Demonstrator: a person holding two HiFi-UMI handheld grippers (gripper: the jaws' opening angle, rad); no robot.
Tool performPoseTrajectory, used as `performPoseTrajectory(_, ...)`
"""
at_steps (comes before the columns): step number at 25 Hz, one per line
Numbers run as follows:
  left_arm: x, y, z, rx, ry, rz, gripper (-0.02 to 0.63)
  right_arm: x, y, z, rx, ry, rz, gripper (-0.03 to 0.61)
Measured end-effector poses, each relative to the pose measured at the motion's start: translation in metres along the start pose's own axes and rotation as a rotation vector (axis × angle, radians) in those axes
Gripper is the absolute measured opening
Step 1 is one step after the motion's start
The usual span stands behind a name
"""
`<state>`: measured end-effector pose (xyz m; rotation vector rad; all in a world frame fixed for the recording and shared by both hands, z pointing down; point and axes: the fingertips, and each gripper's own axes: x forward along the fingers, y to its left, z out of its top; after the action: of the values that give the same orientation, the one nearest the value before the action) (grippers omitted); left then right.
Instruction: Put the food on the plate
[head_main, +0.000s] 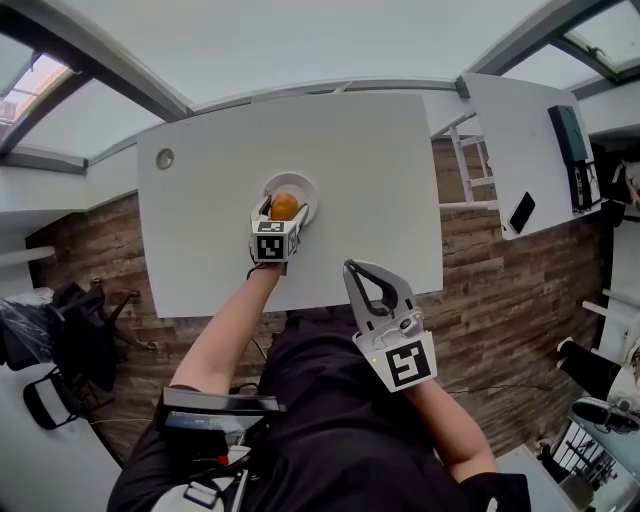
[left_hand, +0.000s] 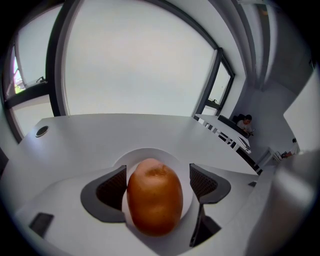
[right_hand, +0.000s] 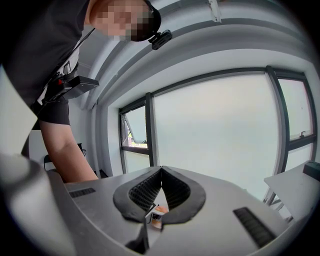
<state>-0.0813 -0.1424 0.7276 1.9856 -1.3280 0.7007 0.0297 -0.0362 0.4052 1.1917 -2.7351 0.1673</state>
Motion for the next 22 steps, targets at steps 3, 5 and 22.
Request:
performPoseTrajectory(3, -0.003, 0.000, 0.003, 0.010, -0.007, 0.003, 0.379, -0.002, 0.003, 0.002, -0.006, -0.004, 0.001, 0.006)
performPoseTrajectory(5, -0.005, 0.001, 0.003, 0.005, -0.011, 0.006, 0.379, -0.004, 0.004, 0.002, -0.009, -0.002, 0.000, 0.006)
performPoseTrajectory(22, -0.055, 0.007, 0.017, -0.044, -0.138, 0.040, 0.379, -0.013, 0.030, 0.009, -0.007, -0.045, 0.021, 0.006)
